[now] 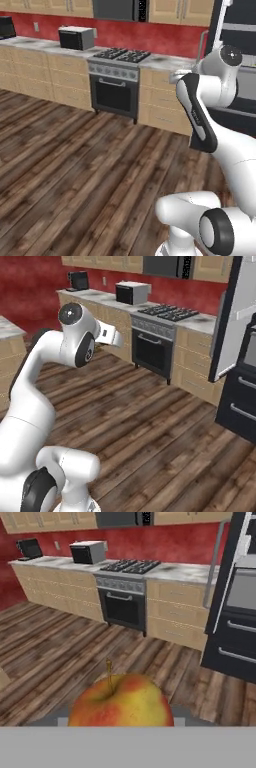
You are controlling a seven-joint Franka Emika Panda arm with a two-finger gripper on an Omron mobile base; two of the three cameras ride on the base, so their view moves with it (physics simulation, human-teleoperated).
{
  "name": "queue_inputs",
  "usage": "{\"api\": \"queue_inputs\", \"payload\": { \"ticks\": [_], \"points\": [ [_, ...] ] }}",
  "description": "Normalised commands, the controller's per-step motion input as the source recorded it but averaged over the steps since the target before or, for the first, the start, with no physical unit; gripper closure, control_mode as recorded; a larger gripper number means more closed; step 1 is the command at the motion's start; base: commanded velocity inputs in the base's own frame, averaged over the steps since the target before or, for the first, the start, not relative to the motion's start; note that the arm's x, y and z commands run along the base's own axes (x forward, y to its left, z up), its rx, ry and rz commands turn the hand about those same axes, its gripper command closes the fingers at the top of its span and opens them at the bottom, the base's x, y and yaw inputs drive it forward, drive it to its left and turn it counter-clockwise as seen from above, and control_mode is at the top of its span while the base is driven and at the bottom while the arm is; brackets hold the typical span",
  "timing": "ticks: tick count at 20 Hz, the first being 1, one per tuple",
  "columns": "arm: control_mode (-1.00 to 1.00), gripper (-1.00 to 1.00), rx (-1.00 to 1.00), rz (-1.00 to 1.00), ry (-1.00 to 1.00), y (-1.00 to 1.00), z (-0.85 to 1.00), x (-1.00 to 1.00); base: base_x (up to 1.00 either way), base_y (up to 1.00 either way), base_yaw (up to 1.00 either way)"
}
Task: Retrieve the apple and mango from the fridge and place them into the bowl on the dining table.
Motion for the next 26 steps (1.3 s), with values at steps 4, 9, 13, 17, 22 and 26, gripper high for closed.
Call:
{"api": "queue_inputs", "payload": {
  "ticks": [4,9,13,17,22,26],
  "points": [
    [1.0,1.0,0.0,0.0,0.0,0.0,0.0,0.0,0.11,0.87,0.24],
    [1.0,1.0,0.0,0.0,0.0,0.0,0.0,0.0,0.06,0.88,0.24],
    [1.0,1.0,0.0,0.0,0.0,0.0,0.0,0.0,0.0,0.87,0.27],
    [1.0,1.0,0.0,0.0,0.0,0.0,0.0,0.0,0.26,0.77,0.25],
    [1.0,1.0,0.0,0.0,0.0,0.0,0.0,0.0,0.69,0.5,0.23],
    [1.0,1.0,0.0,0.0,0.0,0.0,0.0,0.0,0.95,0.34,0.23]
  ]
}}
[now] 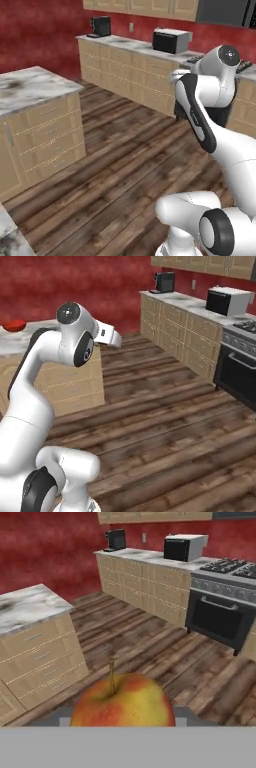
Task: Retrieve the apple and mango from the fridge and place them into the bowl on the dining table.
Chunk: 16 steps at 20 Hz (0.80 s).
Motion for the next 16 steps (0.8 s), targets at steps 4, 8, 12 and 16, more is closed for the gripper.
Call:
{"api": "queue_inputs", "payload": {
  "ticks": [4,8,12,16],
  "points": [
    [1.0,1.0,0.0,0.0,0.0,0.0,0.0,0.0,0.95,0.34,0.25],
    [1.0,1.0,0.0,0.0,0.0,0.0,0.0,0.0,0.85,0.3,0.26],
    [1.0,1.0,0.0,0.0,0.0,0.0,0.0,0.0,0.77,0.1,0.26],
    [1.0,1.0,0.0,0.0,0.0,0.0,0.0,0.0,0.68,-0.03,0.24]
  ]
}}
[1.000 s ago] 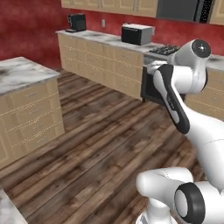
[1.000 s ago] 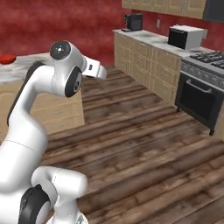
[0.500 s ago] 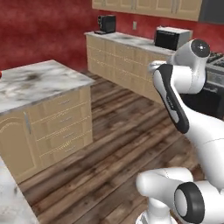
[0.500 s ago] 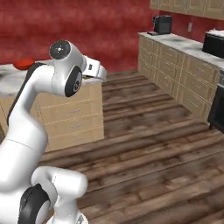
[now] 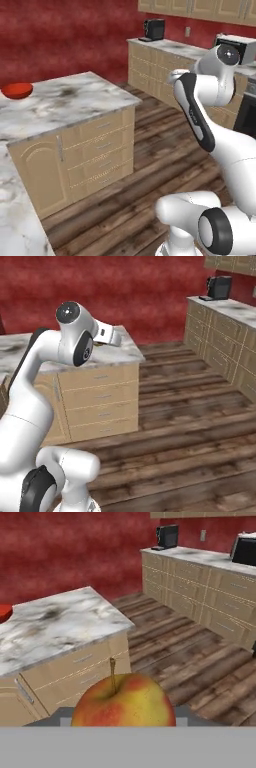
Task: Retrieve the apple and mango from the fridge and place them into the bowl on the dining table.
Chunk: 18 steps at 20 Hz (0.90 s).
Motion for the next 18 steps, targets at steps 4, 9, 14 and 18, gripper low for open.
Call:
{"api": "queue_inputs", "payload": {
  "ticks": [4,9,14,18],
  "points": [
    [1.0,1.0,0.0,0.0,0.0,0.0,0.0,0.0,0.66,-0.47,0.2],
    [1.0,1.0,0.0,0.0,0.0,0.0,0.0,0.0,0.63,-0.77,0.18],
    [1.0,1.0,0.0,0.0,0.0,0.0,0.0,0.0,0.61,-0.86,0.18],
    [1.0,1.0,0.0,0.0,0.0,0.0,0.0,0.0,0.92,-0.66,0.19]
  ]
}}
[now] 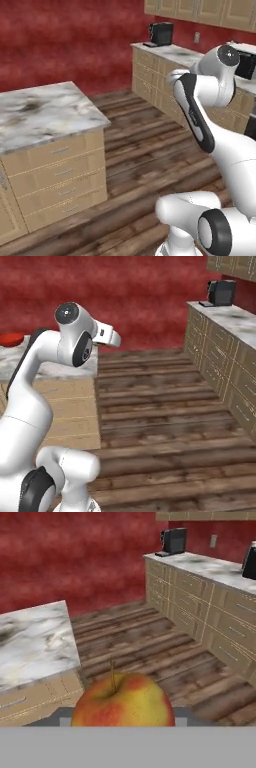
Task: Retrieve the apple and mango from the fridge and place them into the bowl on the dining table.
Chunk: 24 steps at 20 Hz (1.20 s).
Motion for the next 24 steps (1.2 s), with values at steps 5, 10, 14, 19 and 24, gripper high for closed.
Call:
{"api": "queue_inputs", "payload": {
  "ticks": [5,10,14,19,24],
  "points": [
    [1.0,1.0,0.0,0.0,0.0,0.0,0.0,0.0,1.0,-0.52,0.22],
    [1.0,1.0,0.0,0.0,0.0,0.0,0.0,0.0,1.0,-0.26,0.31],
    [1.0,1.0,0.0,0.0,0.0,0.0,0.0,0.0,1.0,-0.38,0.39],
    [1.0,1.0,0.0,0.0,0.0,0.0,0.0,0.0,1.0,-0.69,0.32],
    [1.0,1.0,0.0,0.0,0.0,0.0,0.0,0.0,1.0,-0.82,0.24]
  ]
}}
